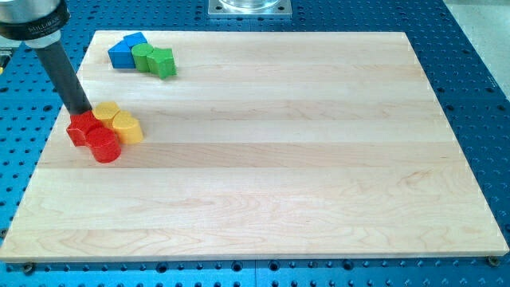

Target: Place your arm at the bottom of the green star

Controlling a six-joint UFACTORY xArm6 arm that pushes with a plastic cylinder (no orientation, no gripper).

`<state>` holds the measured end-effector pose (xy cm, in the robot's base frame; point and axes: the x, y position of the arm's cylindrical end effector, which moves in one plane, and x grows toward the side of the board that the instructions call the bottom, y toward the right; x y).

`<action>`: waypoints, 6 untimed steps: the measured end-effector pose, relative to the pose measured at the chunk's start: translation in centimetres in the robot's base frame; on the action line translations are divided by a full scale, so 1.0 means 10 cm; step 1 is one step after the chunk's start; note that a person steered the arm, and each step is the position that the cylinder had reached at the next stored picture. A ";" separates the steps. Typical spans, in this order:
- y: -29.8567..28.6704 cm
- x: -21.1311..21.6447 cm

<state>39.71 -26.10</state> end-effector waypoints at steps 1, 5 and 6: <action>0.02 0.00; 0.44 -0.45; 0.76 -0.40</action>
